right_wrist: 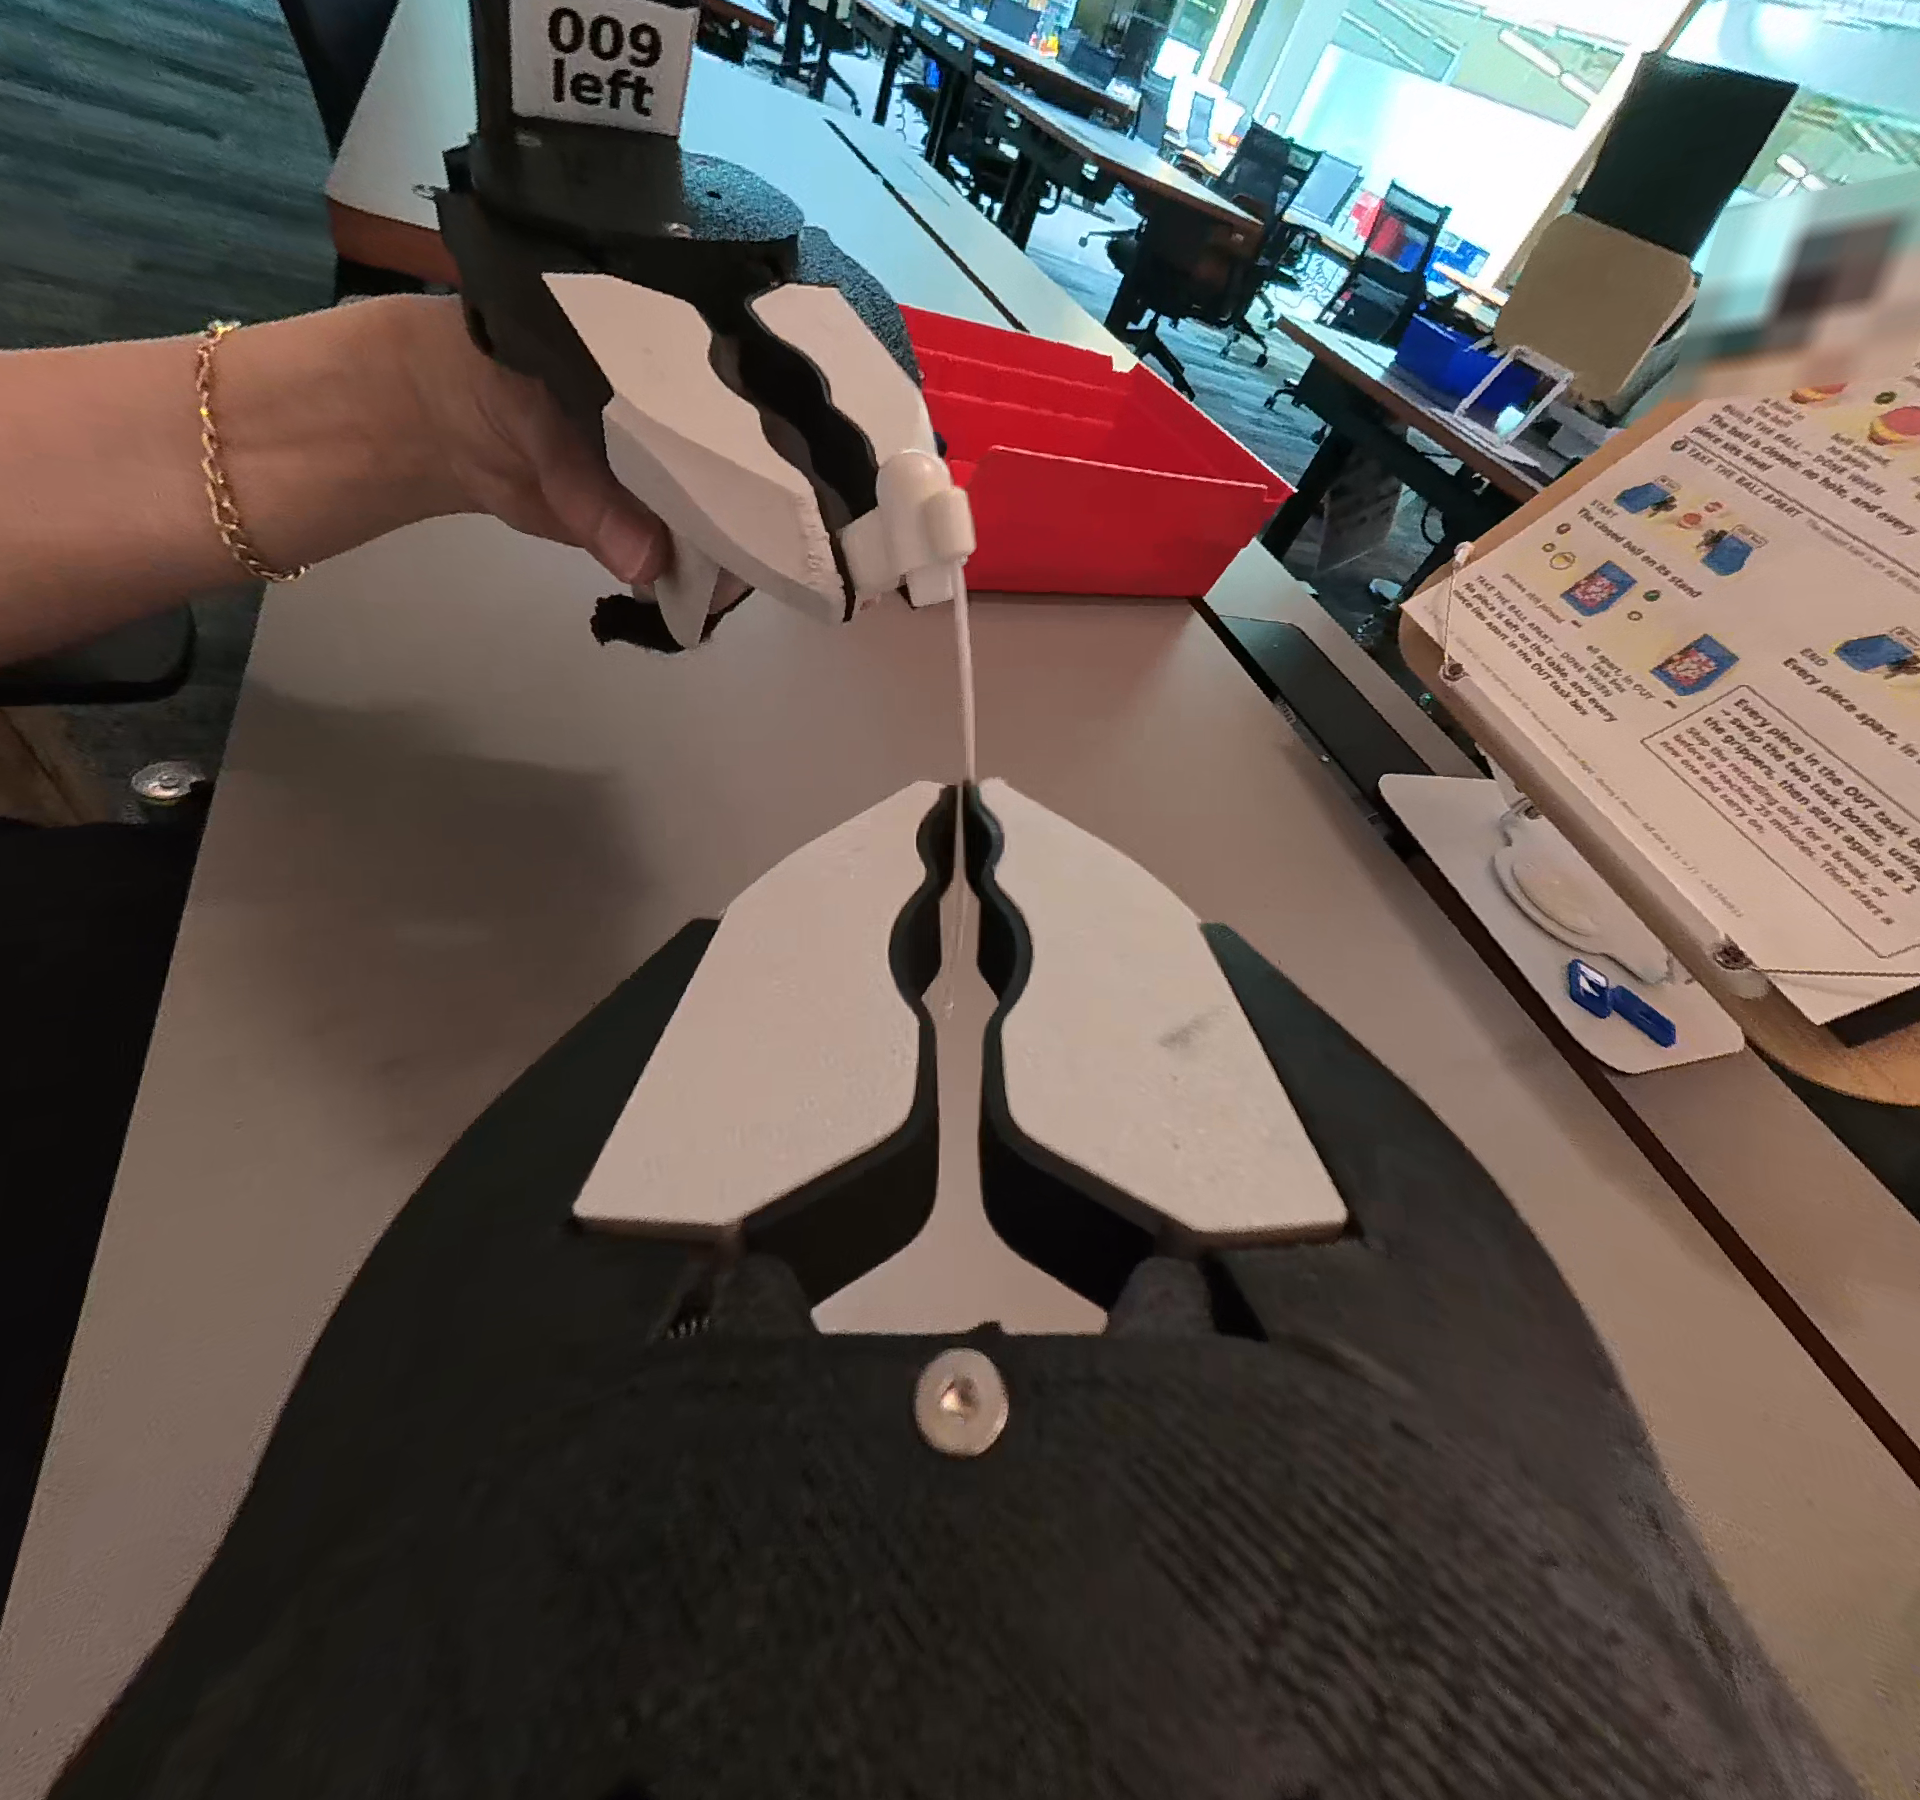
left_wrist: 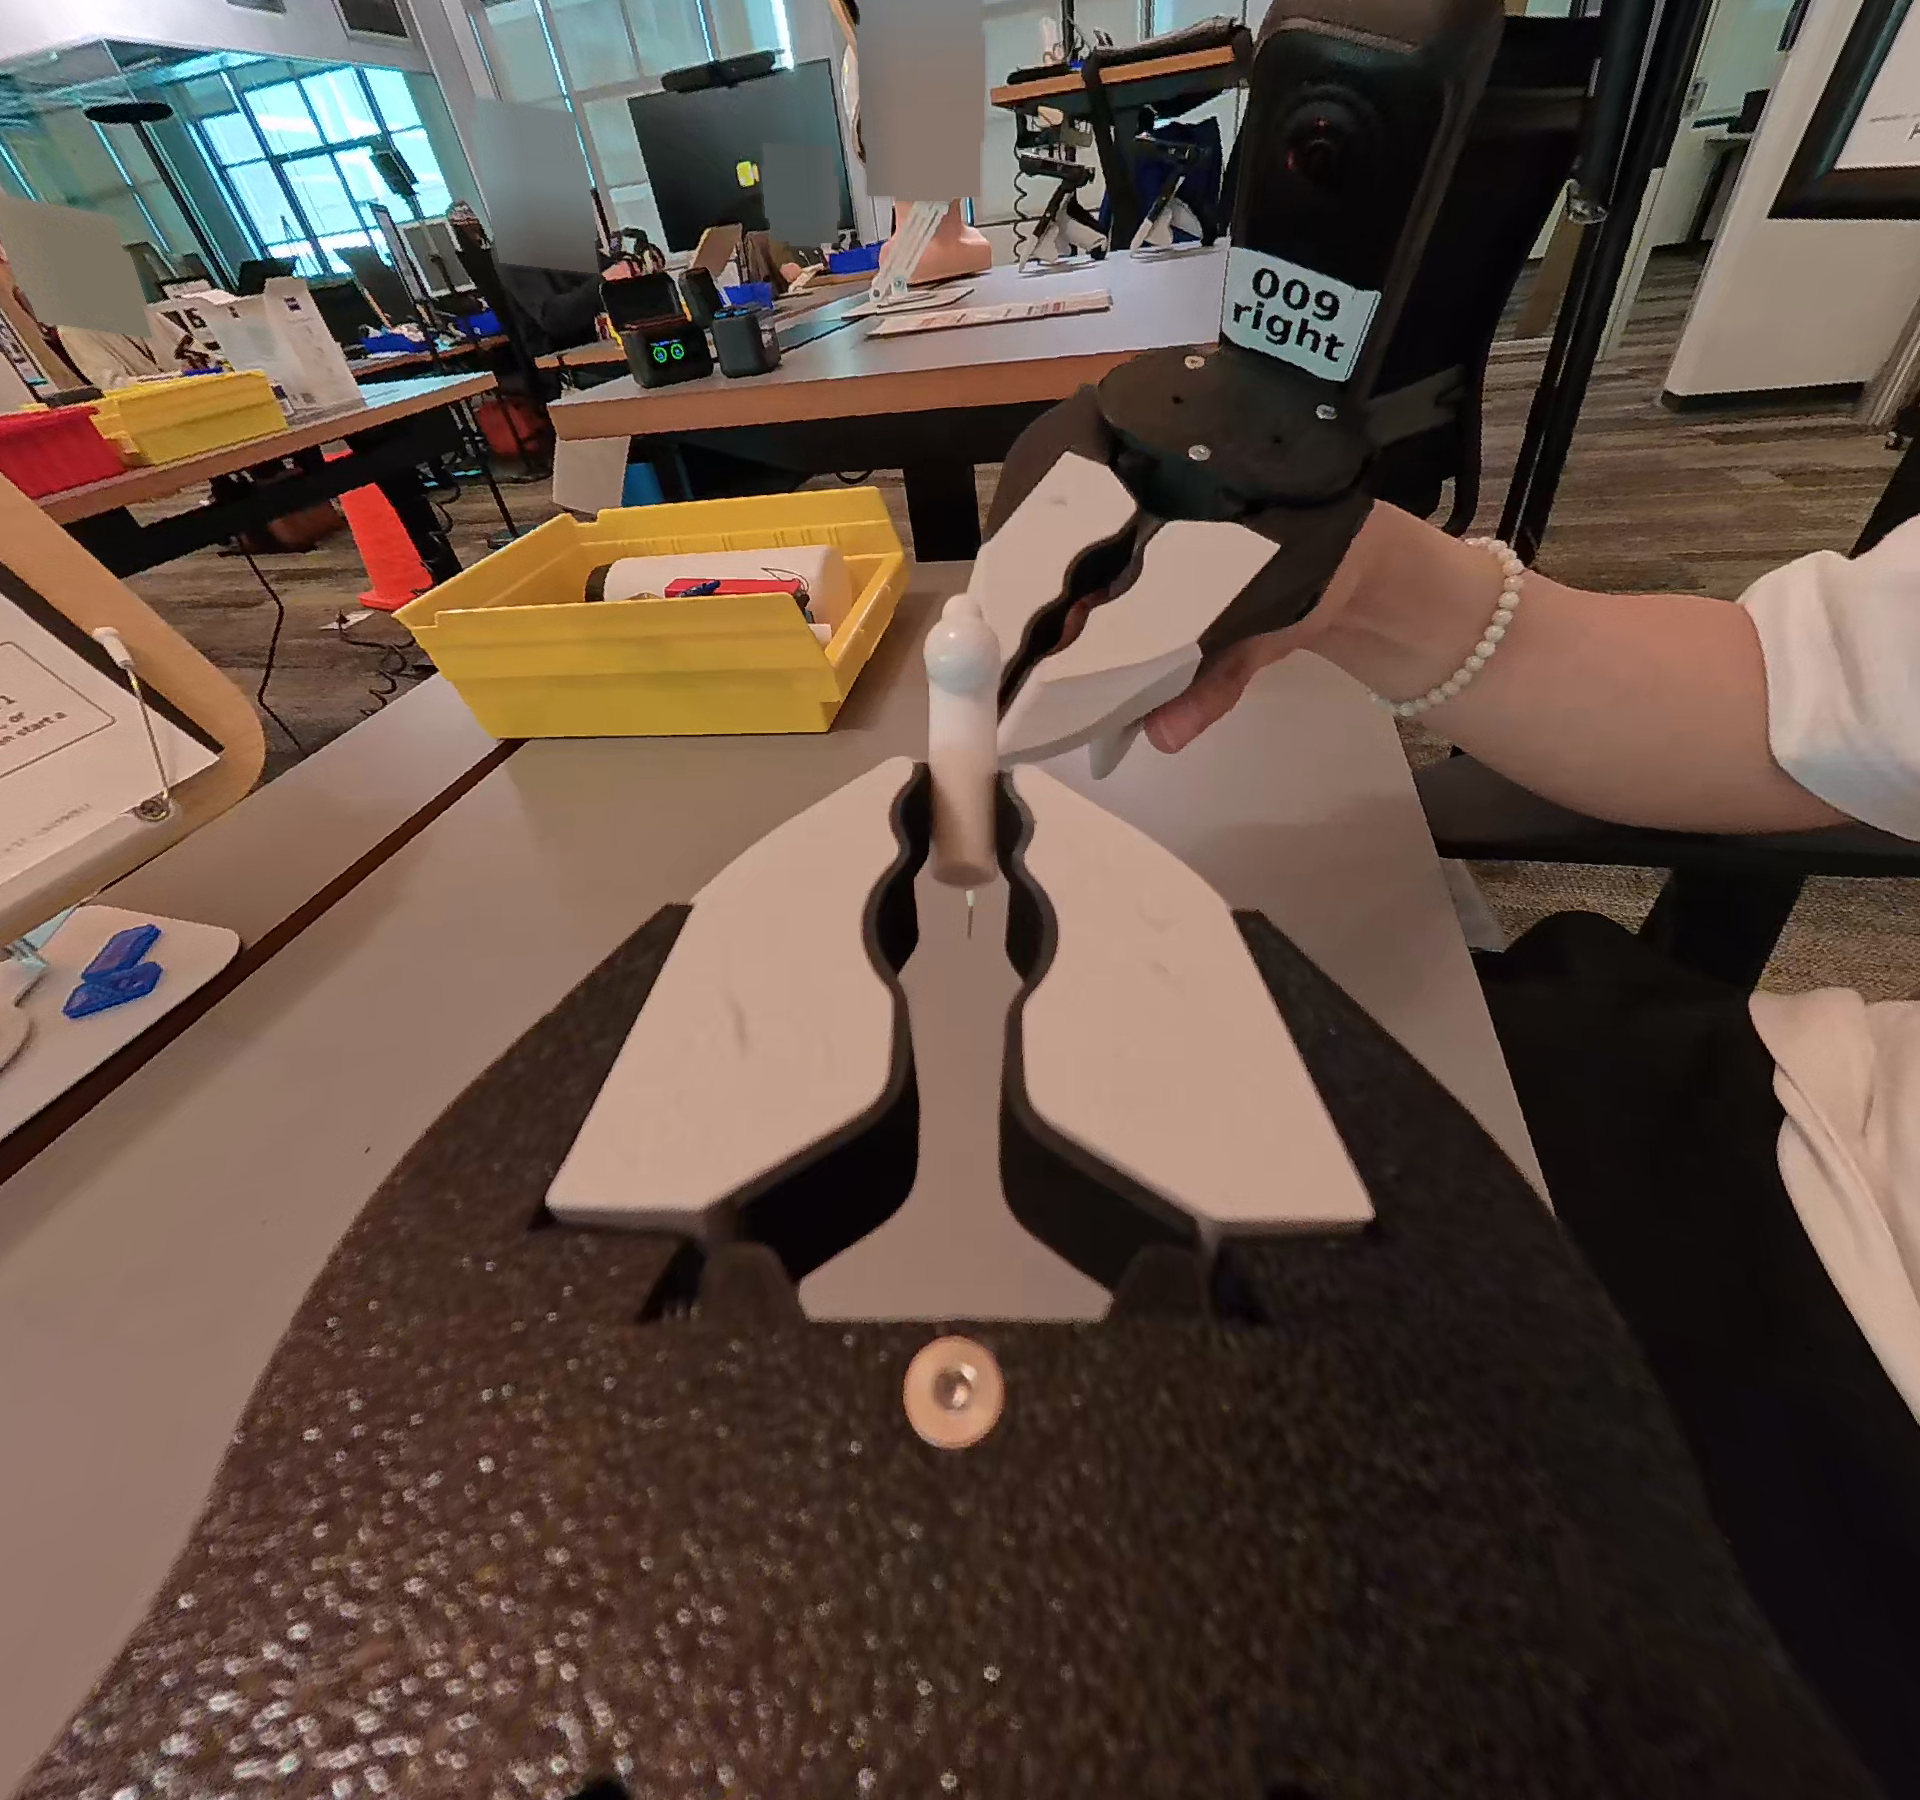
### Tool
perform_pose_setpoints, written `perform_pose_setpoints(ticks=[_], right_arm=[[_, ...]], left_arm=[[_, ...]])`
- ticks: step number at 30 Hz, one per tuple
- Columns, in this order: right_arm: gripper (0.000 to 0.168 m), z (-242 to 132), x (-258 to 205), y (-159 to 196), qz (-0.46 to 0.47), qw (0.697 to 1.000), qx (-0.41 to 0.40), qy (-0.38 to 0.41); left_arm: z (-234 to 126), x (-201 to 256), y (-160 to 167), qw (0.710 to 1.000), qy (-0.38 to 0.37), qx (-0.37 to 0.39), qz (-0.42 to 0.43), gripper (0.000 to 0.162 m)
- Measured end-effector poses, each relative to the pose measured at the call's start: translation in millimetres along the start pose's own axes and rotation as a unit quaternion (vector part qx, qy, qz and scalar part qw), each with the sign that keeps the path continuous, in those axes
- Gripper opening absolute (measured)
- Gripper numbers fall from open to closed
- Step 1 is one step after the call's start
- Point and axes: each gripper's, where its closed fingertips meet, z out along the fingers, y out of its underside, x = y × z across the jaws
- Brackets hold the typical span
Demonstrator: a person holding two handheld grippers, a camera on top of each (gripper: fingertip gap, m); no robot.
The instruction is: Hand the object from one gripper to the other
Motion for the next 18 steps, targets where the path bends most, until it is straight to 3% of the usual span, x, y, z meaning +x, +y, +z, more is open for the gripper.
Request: perform_pose_setpoints(ticks=[8, 10, 18], right_arm=[[0.001, 3.2, 1.0, 2.6, 0.002, 1.000, -0.001, 0.005], [0.014, 3.9, 1.8, 2.8, 0.000, 1.000, -0.002, 0.012], [0.020, 1.3, 7.4, -3.0, -0.014, 0.999, -0.001, 0.040]], left_arm=[[2.0, 0.7, 1.0, 1.000, 0.004, 0.002, -0.004, 0.011], [2.2, 0.1, 2.3, 1.000, 0.002, -0.002, -0.001, 0.011], [0.9, 0.6, 0.2, 1.000, 0.002, 0.000, -0.002, 0.011]])
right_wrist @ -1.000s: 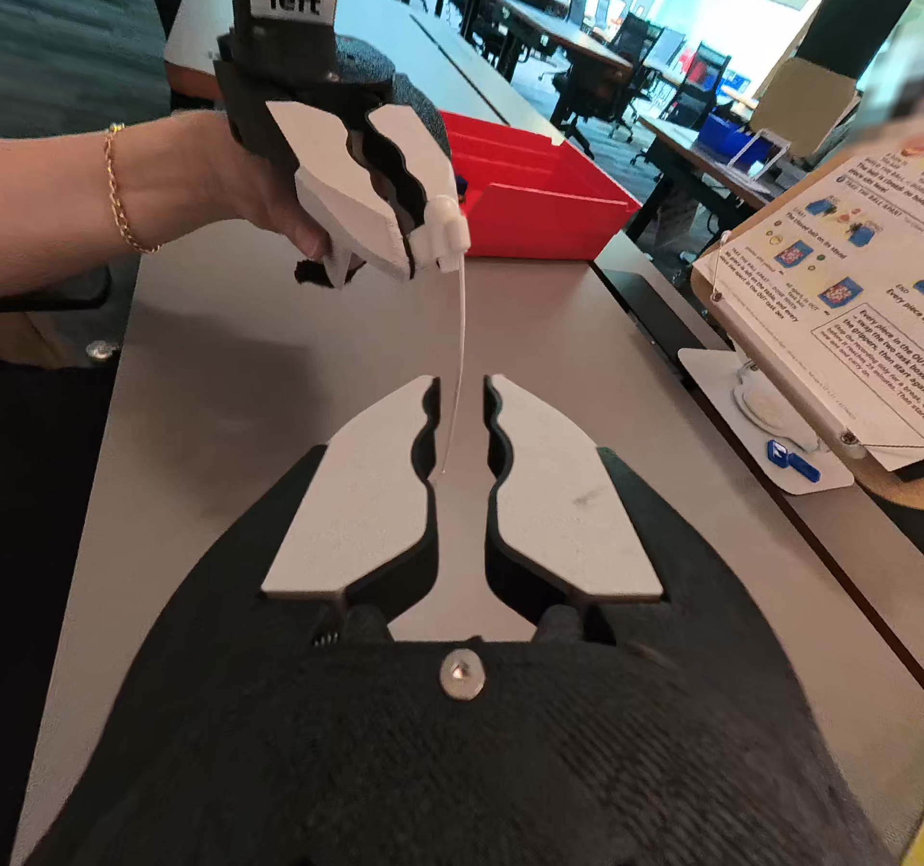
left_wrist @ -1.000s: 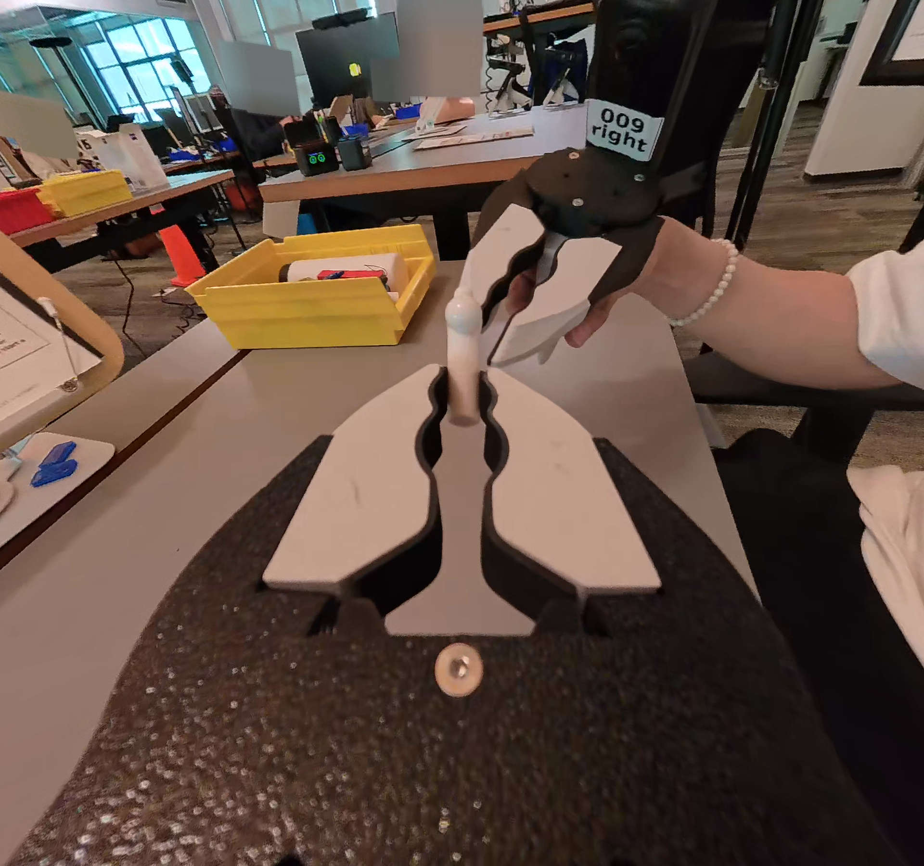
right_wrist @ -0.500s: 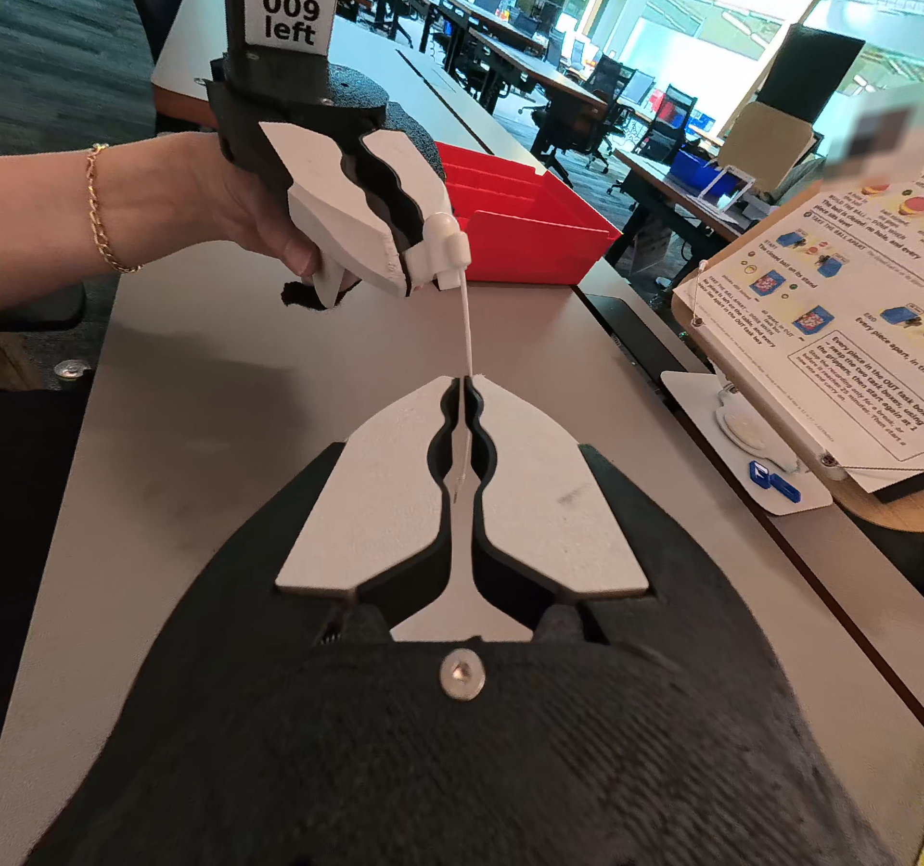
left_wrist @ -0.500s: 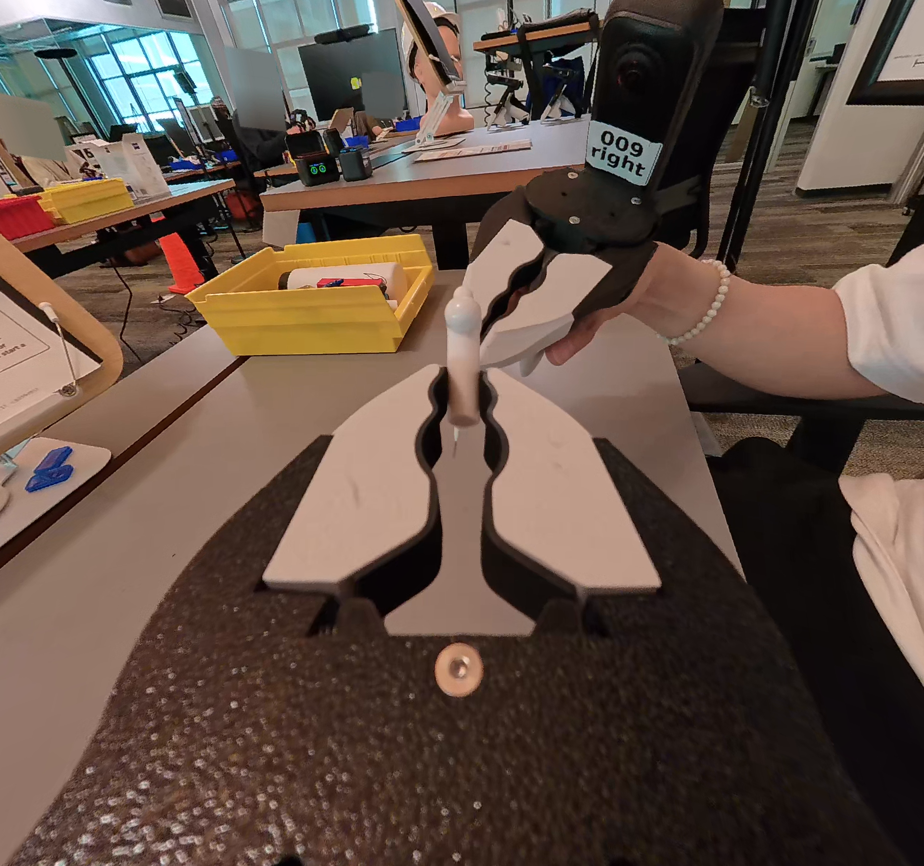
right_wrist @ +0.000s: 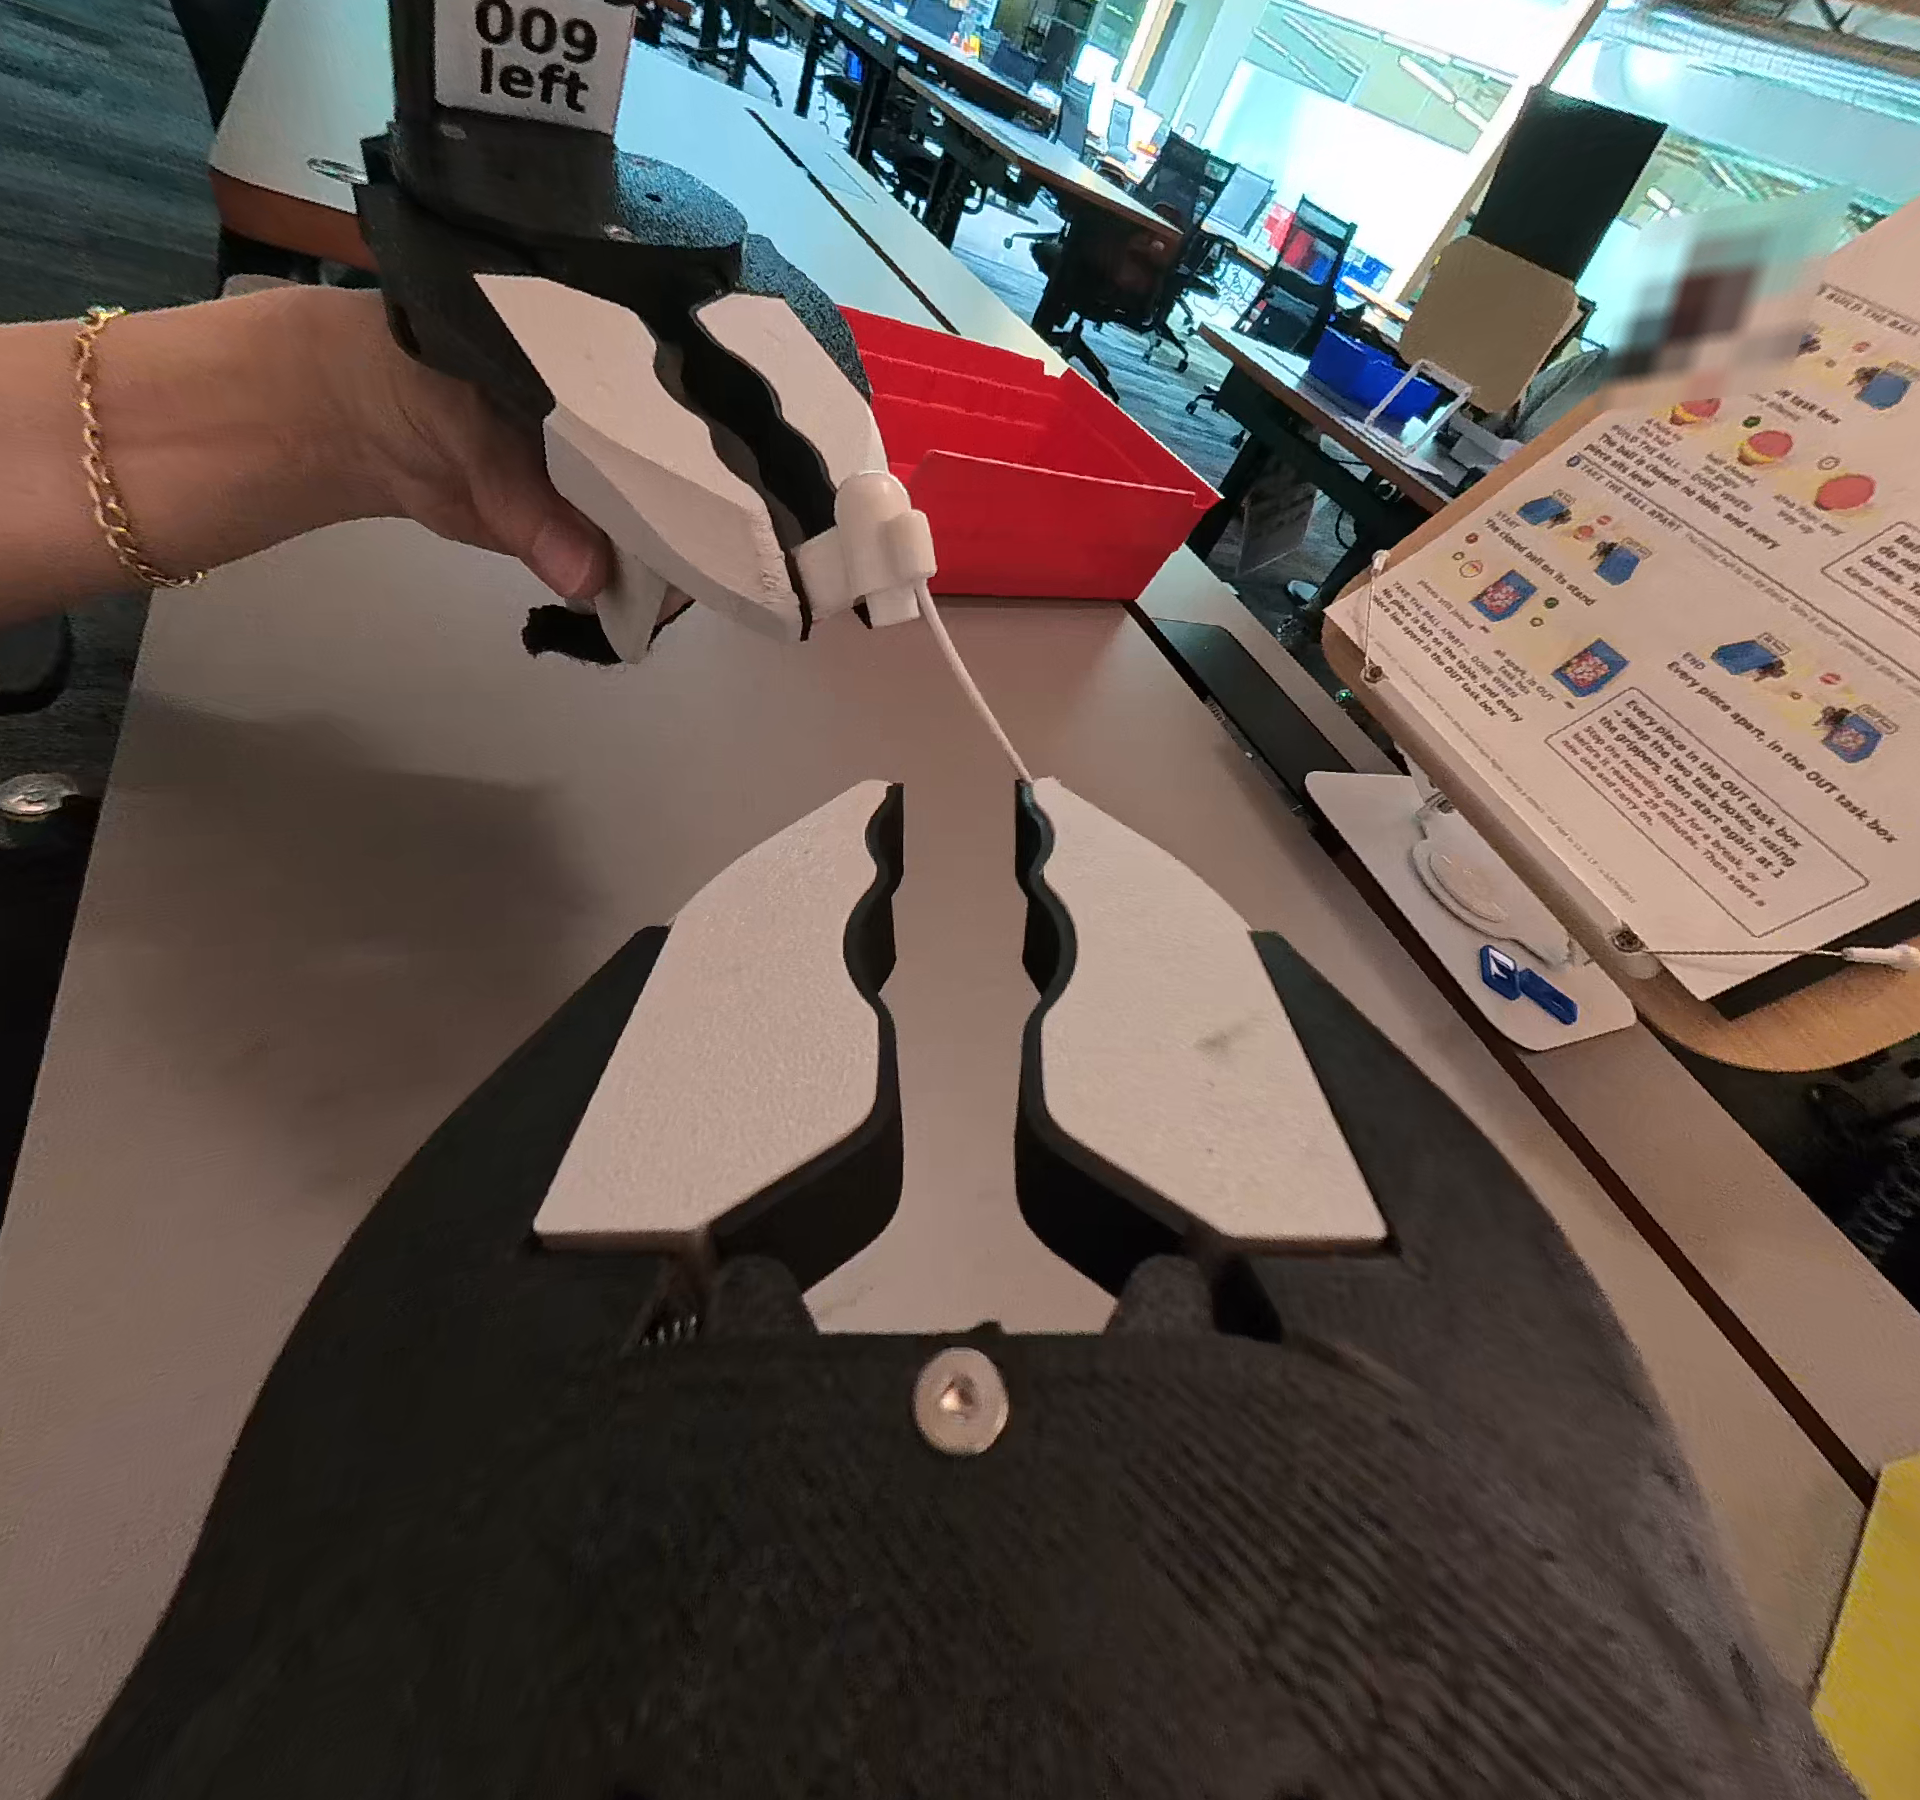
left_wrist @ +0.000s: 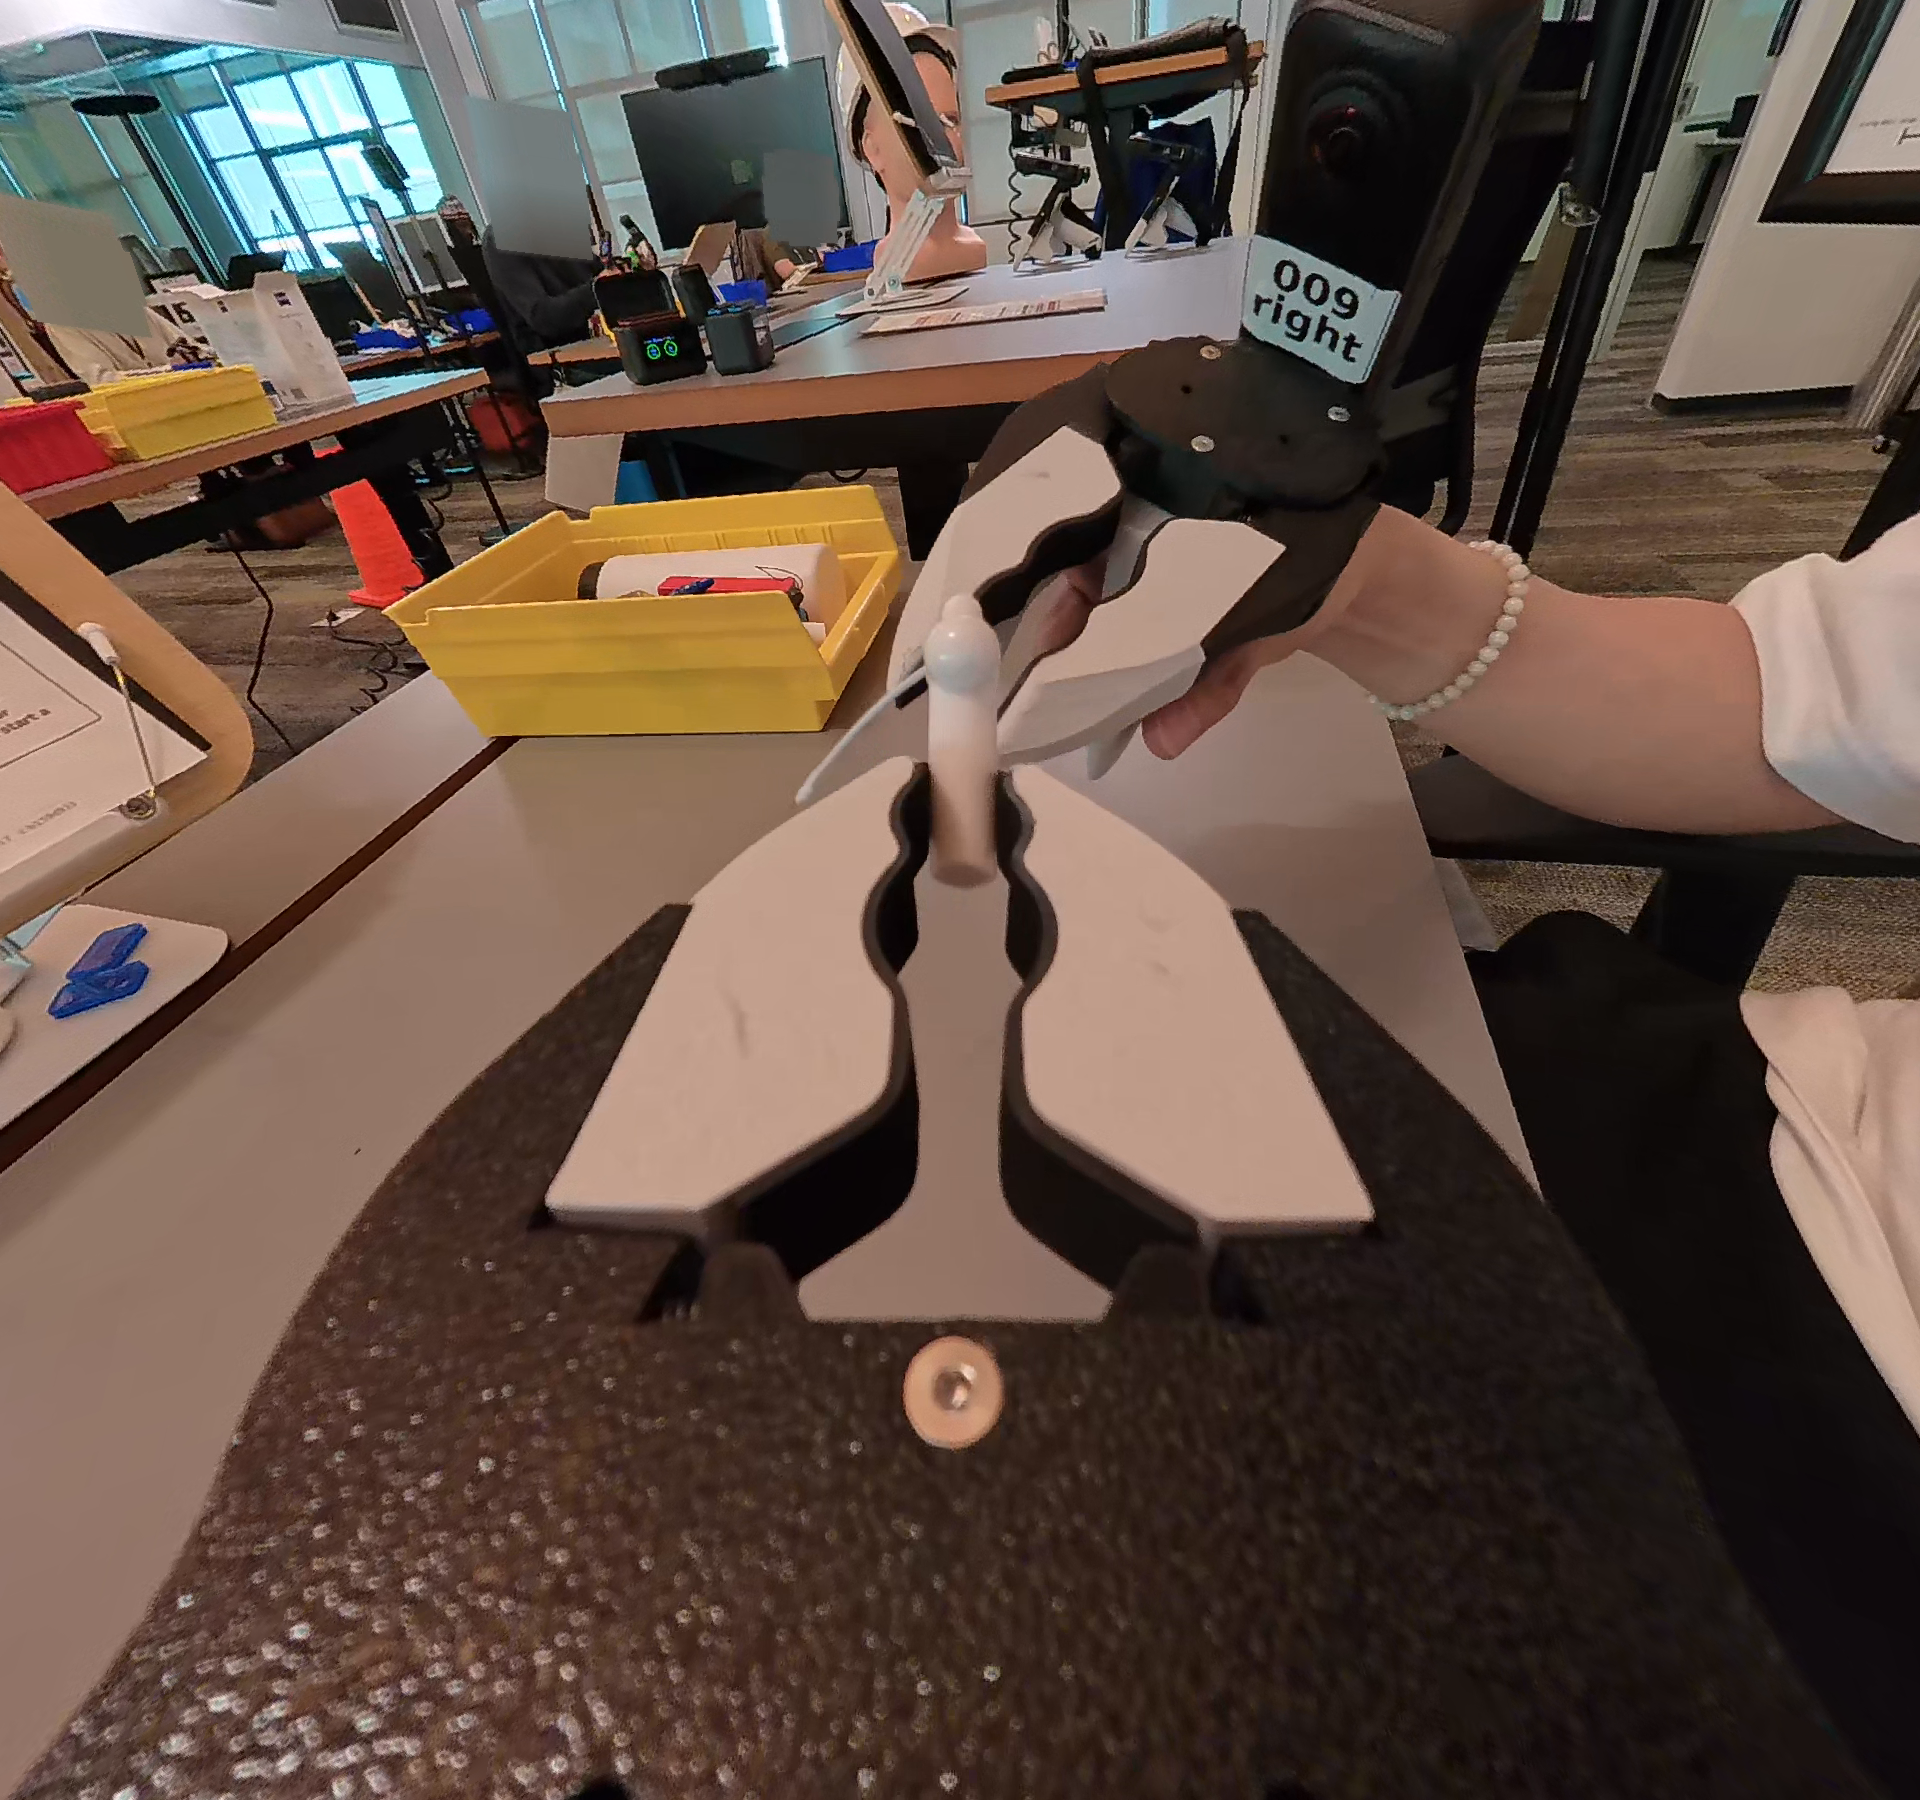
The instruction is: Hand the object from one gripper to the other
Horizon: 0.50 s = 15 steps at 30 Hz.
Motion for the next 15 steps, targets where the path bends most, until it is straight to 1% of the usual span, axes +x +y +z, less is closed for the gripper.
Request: perform_pose_setpoints(ticks=[4, 8, 12, 15], right_arm=[[0.023, -2.2, 6.2, -0.8, -0.017, 1.000, -0.007, 0.025], [0.024, -0.4, 2.1, 0.0, -0.015, 1.000, -0.007, 0.014], [0.006, -0.2, 2.5, -1.0, -0.007, 1.000, 0.001, 0.012], [0.006, -2.2, 2.8, -2.6, -0.007, 1.000, 0.005, 0.010]], left_arm=[[0.5, 1.2, -0.3, 1.000, 0.003, 0.001, -0.001, 0.011], [1.8, 3.1, -1.2, 1.000, 0.004, 0.000, 0.003, 0.011], [1.9, 2.3, 0.1, 1.000, 0.001, -0.003, 0.005, 0.011], [-0.2, -1.0, -0.9, 1.000, -0.006, 0.001, 0.000, 0.011]])
